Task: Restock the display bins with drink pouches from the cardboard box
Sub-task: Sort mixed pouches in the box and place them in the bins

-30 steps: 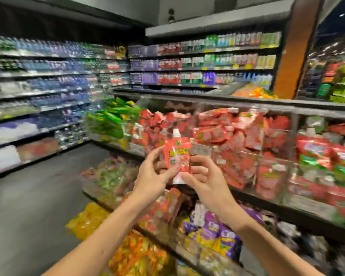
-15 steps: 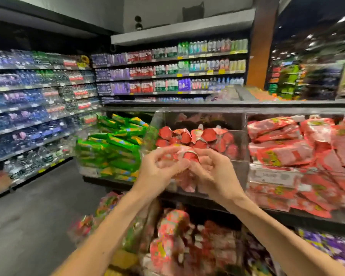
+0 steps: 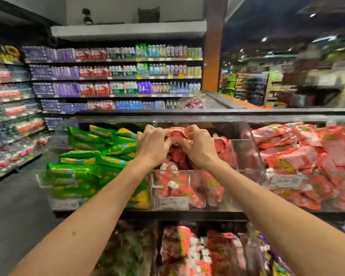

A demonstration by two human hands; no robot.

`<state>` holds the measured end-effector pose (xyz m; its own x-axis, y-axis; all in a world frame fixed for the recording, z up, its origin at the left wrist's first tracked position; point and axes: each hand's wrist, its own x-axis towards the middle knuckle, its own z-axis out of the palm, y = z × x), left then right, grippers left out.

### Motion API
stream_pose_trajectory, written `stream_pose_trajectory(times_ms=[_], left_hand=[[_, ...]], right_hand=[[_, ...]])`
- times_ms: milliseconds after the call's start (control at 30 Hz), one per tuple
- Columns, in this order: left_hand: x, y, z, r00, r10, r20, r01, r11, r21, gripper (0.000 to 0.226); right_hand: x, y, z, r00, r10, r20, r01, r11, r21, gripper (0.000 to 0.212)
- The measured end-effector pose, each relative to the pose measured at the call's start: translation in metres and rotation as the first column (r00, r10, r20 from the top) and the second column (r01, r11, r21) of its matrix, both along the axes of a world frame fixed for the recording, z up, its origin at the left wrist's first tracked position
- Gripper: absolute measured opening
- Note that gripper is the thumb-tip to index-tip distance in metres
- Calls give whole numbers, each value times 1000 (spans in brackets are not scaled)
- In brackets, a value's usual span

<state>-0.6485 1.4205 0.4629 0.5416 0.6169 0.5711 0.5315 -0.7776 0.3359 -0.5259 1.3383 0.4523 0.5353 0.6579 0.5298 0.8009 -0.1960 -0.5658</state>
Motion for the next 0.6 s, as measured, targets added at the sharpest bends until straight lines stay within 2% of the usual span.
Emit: stream_pose_trajectory(times_ms=[133, 300, 467, 533, 600], left_hand=[[6, 17, -2, 978, 156, -139, -128, 973, 193, 28], [8, 28, -4, 966, 238, -102, -204, 943, 264, 31], [7, 21, -5, 945, 245, -215, -185, 946, 266, 34], [-2, 11, -11, 962, 201, -182, -150, 954, 260, 33], [-13, -7, -17, 993, 98, -73, -78, 969, 234, 31]], right_hand=[[-5, 24, 0, 999, -43, 28, 46, 992, -121, 36], [-14, 38, -4, 990, -82, 113, 97, 987, -127, 35], [-13, 33, -7, 992, -70, 108, 89, 980, -178, 36], [-14, 20, -8, 989, -52, 139, 73, 986, -153, 43], [-19, -7, -12, 988, -22, 152, 28, 999, -40, 45]])
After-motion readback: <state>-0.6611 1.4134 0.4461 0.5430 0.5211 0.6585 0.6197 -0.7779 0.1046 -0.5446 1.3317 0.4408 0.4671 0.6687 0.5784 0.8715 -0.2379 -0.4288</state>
